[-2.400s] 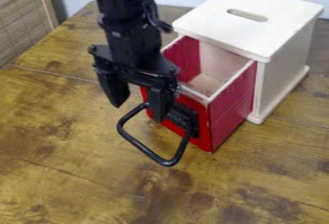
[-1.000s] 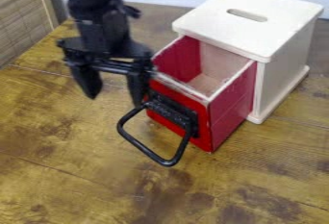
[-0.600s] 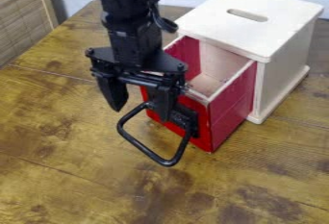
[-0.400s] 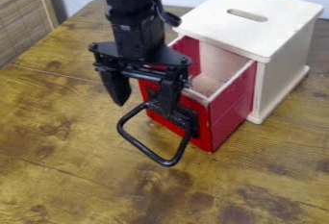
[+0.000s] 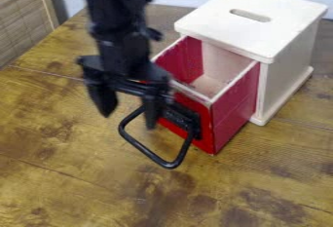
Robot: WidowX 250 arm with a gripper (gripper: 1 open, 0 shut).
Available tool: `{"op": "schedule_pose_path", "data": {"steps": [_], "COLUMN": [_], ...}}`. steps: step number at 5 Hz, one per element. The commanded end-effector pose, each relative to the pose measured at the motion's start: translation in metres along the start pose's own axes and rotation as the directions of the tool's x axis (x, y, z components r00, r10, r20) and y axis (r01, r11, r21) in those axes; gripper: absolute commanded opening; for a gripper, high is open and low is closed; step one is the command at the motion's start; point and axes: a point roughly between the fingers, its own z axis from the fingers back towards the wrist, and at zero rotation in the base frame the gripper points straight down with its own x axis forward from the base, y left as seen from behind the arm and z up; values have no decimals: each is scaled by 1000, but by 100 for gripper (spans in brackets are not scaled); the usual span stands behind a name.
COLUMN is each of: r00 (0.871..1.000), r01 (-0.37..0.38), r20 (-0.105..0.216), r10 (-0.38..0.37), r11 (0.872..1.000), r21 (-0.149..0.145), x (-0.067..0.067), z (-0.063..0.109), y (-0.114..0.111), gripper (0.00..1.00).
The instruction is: Open the drawer
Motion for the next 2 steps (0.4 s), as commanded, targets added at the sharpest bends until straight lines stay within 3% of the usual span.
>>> {"op": "schedule_pose_path", "data": {"steps": [1, 2], "r00": [997, 996], "r01": [-5, -3], "r20": [72, 86], "r10": [6, 4], "r11": [1000, 1000], "r21": [-4, -2], "x": [4, 7], "z": [29, 31], "y": [1, -6], "gripper": [100, 100]}}
